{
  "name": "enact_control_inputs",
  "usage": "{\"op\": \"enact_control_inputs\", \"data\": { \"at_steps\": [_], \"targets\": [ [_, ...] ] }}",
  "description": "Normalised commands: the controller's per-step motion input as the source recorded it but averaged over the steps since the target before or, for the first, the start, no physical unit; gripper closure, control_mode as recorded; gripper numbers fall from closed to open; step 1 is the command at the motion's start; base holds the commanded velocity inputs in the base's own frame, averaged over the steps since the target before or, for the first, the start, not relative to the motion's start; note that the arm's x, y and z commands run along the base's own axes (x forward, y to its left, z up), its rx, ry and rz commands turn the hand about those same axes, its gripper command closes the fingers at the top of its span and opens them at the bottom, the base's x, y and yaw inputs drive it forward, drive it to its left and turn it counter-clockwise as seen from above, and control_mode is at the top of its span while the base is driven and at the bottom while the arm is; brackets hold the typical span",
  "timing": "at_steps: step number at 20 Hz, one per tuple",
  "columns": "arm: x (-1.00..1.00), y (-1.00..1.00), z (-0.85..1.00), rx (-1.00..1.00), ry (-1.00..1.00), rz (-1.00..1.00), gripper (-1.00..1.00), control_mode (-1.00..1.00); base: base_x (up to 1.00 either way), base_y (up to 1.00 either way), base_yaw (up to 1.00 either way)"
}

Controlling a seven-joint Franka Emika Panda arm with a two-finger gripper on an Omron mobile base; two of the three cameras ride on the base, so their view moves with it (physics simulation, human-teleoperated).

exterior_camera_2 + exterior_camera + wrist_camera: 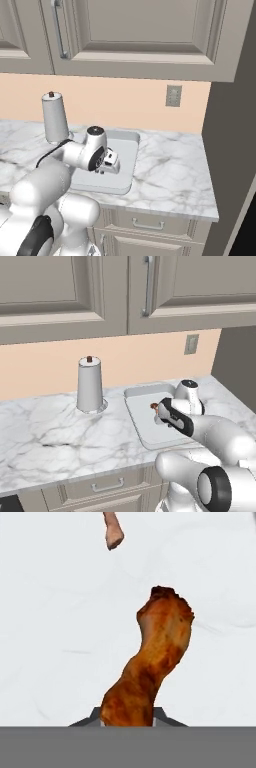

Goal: Place one mushroom and one chicken drumstick in each tupperware on the nearby counter, to pack two identical lunches.

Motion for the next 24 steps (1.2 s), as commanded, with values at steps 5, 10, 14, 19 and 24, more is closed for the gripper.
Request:
{"op": "enact_control_inputs", "data": {
  "at_steps": [5, 10, 14, 19, 24],
  "targets": [
    [0.08, 0.00, -0.52, 0.00, 0.00, -0.02, -1.00, -1.00, 0.00, 0.00, 0.00],
    [0.00, 0.17, 0.01, 0.00, 0.00, -0.05, -1.00, -1.00, 0.00, 0.00, 0.00],
    [-0.32, 0.17, 0.39, 0.00, -0.03, -0.08, -1.00, -1.00, 0.00, 0.00, 0.00],
    [-0.65, -0.03, 0.78, 0.00, -0.10, -0.15, -1.00, -1.00, 0.00, 0.00, 0.00],
    [-1.00, -0.04, 0.51, 0.00, -0.31, -0.08, -1.00, -1.00, 0.00, 0.00, 0.00]
  ]
}}
